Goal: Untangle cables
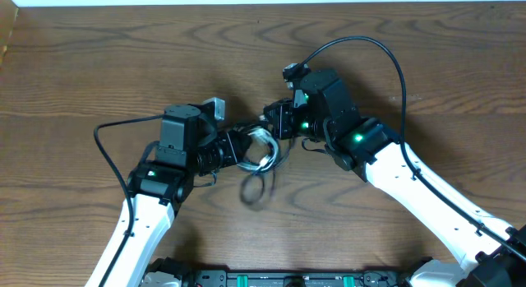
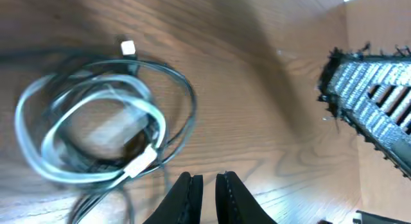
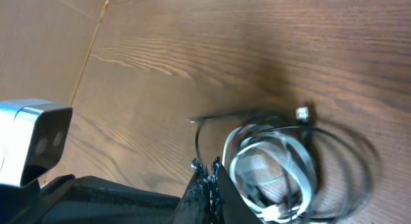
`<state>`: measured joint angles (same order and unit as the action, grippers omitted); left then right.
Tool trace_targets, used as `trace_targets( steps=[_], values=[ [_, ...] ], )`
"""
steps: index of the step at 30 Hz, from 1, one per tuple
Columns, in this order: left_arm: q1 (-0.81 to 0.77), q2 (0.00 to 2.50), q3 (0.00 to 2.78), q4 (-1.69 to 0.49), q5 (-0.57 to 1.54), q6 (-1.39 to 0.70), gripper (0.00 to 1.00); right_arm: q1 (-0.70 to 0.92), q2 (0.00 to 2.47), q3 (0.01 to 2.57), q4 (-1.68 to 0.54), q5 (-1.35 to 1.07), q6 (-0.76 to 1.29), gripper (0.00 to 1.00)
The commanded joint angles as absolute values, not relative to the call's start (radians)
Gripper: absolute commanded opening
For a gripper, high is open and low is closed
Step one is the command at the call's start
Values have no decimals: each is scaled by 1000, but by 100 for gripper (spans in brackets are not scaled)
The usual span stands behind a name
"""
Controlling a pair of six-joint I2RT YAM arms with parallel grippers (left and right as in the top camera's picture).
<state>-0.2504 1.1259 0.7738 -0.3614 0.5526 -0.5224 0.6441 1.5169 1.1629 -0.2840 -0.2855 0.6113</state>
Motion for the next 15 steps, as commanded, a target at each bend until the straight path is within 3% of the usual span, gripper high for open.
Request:
trace_targets(
  steps=[1, 3, 5, 7, 8, 9, 12, 15],
  values=[
    [-263, 1128, 774, -357, 568, -509, 17, 642, 1517, 1169, -286, -290, 619, 1],
    [-262, 1130, 773, -358, 555, -504, 16, 642, 1517, 1169, -292, -278, 605, 1],
    [-262, 1130, 773, -365, 454, -499, 16, 642, 1517, 1169, -340, -204, 586, 8],
    [-262, 1130, 773, -364, 376, -535, 16, 642, 1519, 1168, -423, -125, 586, 18],
    [-263, 1132, 773, -365, 350, -586, 17, 642, 1519, 1168, -472, -91, 586, 29],
    [-263, 1135, 773, -365, 350, -603, 24, 642, 1519, 1168, -486, -85, 586, 31],
    [-276, 1159, 772, -386, 349, -650, 26, 642, 1519, 1168, -537, -56, 586, 46],
    [-309, 1229, 772, -429, 350, -844, 41, 642, 1519, 1168, -602, 19, 586, 58]
  ],
)
